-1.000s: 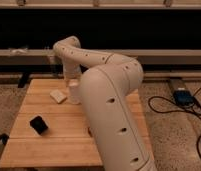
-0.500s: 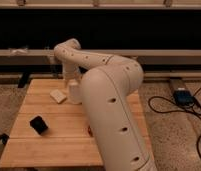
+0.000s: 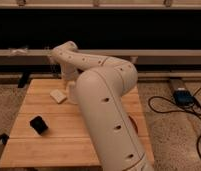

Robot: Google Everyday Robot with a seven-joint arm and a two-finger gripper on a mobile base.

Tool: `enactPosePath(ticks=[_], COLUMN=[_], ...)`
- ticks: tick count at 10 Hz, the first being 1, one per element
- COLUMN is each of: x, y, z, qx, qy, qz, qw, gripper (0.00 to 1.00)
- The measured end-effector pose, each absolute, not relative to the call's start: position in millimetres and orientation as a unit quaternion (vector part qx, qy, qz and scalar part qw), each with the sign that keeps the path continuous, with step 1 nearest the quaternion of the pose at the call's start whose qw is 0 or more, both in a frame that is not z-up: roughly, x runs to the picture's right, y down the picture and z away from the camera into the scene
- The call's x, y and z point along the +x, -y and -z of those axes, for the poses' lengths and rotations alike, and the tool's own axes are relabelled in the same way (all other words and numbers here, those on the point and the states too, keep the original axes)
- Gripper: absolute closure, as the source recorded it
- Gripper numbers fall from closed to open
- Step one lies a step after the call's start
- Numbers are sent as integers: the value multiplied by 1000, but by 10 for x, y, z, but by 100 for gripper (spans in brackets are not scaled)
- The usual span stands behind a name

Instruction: Place the ceramic cup over the eraser

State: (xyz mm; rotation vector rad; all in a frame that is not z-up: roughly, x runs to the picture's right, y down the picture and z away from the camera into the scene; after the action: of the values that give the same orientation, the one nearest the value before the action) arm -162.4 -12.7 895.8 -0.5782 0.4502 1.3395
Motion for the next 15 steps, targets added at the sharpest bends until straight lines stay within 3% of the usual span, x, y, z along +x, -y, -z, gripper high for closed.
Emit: enactPosePath(ticks=[3,4,9,10,15], x=[-1551,-1537,-1463,-1450,-1553], y=[105,93,45,30,-51], z=[-9028,-9045,-9032,-9006,-8420], qx=[-255,-254,-271,-273,-260], qy=[-214,-217,-221,-223,-224], qz=[-611,-610,-615,-615,-598], qw=[718,719,707,705,724], gripper=[36,40,92,98,100])
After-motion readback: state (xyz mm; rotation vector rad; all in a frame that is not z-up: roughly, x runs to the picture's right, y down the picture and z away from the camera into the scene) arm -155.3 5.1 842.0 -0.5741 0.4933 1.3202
